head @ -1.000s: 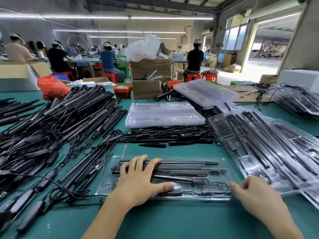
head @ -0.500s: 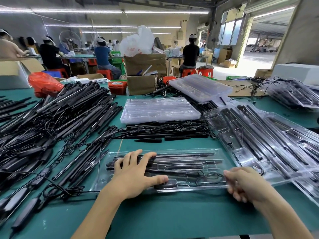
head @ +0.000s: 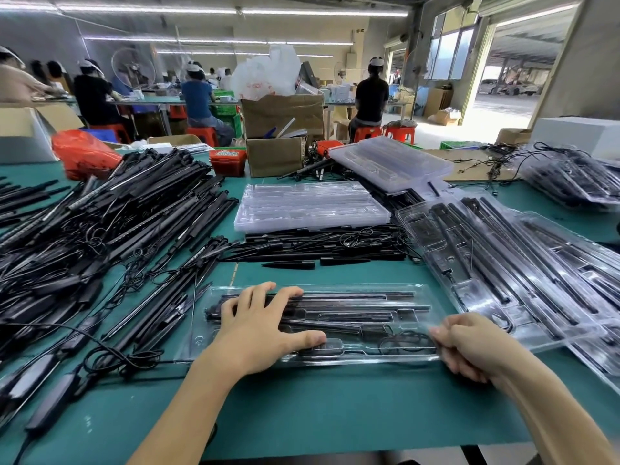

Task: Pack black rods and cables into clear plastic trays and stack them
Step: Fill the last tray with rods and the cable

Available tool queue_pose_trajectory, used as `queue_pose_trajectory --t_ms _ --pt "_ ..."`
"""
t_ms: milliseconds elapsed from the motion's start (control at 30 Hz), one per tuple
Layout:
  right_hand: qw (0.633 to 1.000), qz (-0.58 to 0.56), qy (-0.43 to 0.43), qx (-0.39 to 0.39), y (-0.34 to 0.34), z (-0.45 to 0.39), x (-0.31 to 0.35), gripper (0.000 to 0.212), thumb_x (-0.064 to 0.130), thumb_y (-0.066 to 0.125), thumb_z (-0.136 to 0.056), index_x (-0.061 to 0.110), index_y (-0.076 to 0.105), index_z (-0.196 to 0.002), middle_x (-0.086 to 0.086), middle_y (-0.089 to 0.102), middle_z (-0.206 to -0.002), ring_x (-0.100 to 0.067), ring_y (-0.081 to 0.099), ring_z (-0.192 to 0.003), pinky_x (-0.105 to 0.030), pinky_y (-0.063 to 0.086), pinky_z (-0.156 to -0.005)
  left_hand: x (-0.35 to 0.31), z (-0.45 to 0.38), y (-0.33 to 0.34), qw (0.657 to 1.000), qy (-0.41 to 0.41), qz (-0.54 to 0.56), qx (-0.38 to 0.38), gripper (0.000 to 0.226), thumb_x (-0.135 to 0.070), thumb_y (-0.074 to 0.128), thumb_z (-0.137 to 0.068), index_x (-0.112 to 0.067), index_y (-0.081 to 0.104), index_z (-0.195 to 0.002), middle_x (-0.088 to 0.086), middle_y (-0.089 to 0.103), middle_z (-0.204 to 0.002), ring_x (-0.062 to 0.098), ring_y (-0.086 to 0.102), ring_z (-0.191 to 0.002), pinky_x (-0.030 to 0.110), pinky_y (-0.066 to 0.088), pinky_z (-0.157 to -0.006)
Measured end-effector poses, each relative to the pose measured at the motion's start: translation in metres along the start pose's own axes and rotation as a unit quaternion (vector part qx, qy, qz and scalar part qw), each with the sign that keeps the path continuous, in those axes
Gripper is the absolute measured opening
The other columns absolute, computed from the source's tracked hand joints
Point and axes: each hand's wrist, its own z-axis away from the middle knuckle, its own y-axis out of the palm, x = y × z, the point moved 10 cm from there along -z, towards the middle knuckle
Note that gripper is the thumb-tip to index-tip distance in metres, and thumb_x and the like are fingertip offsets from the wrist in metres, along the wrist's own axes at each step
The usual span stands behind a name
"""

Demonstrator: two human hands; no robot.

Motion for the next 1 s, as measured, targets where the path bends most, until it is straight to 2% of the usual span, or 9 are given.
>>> queue_pose_trajectory --t_ms 167,367,433,667,833,900,933,1000 --pt "0.998 0.011 -0.011 -0.062 -0.009 -0.002 0.009 0.025 0.009 0.058 -0.098 0.001 0.056 -0.075 -0.006 0.058 -0.049 -0.013 0.045 -0.036 -0.018 0.027 -0.032 0.000 -0.001 -0.003 1.000 -0.005 0.010 -0.004 0.102 -0.105 0.022 -0.050 -0.059 0.016 -0.142 -0.010 0.011 -0.158 0.008 -0.002 -0.146 0.046 0.000 -0.117" --pt "1.000 0.010 0.007 -0.012 -0.007 0.000 0.015 0.021 0.003 0.055 -0.099 -0.005 0.058 -0.079 -0.009 0.053 -0.052 -0.013 0.042 -0.036 -0.019 0.027 -0.032 0.002 -0.002 -0.003 1.000 -0.003 0.018 -0.002 0.105 -0.106 0.021 -0.047 -0.060 0.018 -0.140 -0.010 0.013 -0.157 0.009 -0.001 -0.146 0.047 0.000 -0.118" --pt "1.000 0.029 0.009 -0.007 -0.004 0.000 0.016 0.022 0.002 0.054 -0.099 -0.002 0.055 -0.078 -0.010 0.051 -0.053 -0.015 0.039 -0.037 -0.019 0.026 -0.033 0.002 -0.002 -0.002 1.000 -0.002 0.019 0.000 0.103 -0.106 0.022 -0.047 -0.060 0.018 -0.139 -0.011 0.013 -0.157 0.008 0.000 -0.146 0.047 0.000 -0.118" --pt "0.995 0.095 -0.007 -0.026 -0.005 0.001 0.022 0.023 0.001 0.054 -0.098 -0.001 0.053 -0.075 -0.001 0.048 -0.043 -0.011 0.035 -0.031 -0.021 0.027 -0.031 0.002 -0.003 -0.001 1.000 -0.004 0.016 0.006 0.094 -0.103 0.029 -0.054 -0.060 0.020 -0.138 -0.009 0.014 -0.157 0.014 0.002 -0.147 0.049 0.002 -0.117" --pt "0.987 0.160 -0.001 -0.036 -0.007 -0.001 0.018 0.032 0.009 0.059 -0.097 0.000 0.059 -0.066 -0.008 0.054 -0.047 -0.017 0.042 -0.034 -0.021 0.034 -0.036 0.000 -0.002 0.000 1.000 -0.005 -0.003 0.005 0.100 -0.104 0.022 -0.051 -0.059 0.020 -0.140 -0.007 0.014 -0.157 0.014 0.002 -0.147 0.048 0.001 -0.118" --pt "0.977 0.206 0.009 -0.052 -0.009 -0.001 0.017 0.028 0.015 0.061 -0.096 -0.002 0.061 -0.074 -0.012 0.060 -0.056 -0.020 0.052 -0.041 -0.025 0.044 -0.044 0.000 -0.001 0.001 1.000 -0.003 -0.010 0.005 0.100 -0.104 0.021 -0.052 -0.058 0.019 -0.141 -0.006 0.014 -0.157 0.013 0.001 -0.147 0.048 0.000 -0.118" --pt "0.964 0.254 0.009 -0.077 -0.012 0.002 0.021 0.023 0.019 0.062 -0.095 -0.001 0.058 -0.086 -0.014 0.064 -0.070 -0.024 0.060 -0.055 -0.031 0.052 -0.056 0.000 -0.001 0.002 1.000 -0.002 -0.014 0.006 0.101 -0.104 0.019 -0.052 -0.058 0.018 -0.142 -0.005 0.013 -0.158 0.013 0.000 -0.147 0.048 -0.001 -0.118" --pt "0.918 0.365 -0.009 -0.153 -0.019 0.011 0.039 0.032 0.031 0.063 -0.092 0.007 0.045 -0.105 -0.014 0.058 -0.104 -0.033 0.062 -0.087 -0.042 0.053 -0.078 -0.001 -0.001 0.004 1.000 -0.001 -0.022 0.011 0.103 -0.104 0.015 -0.051 -0.057 0.016 -0.143 -0.005 0.011 -0.160 0.012 -0.003 -0.147 0.048 -0.003 -0.118"
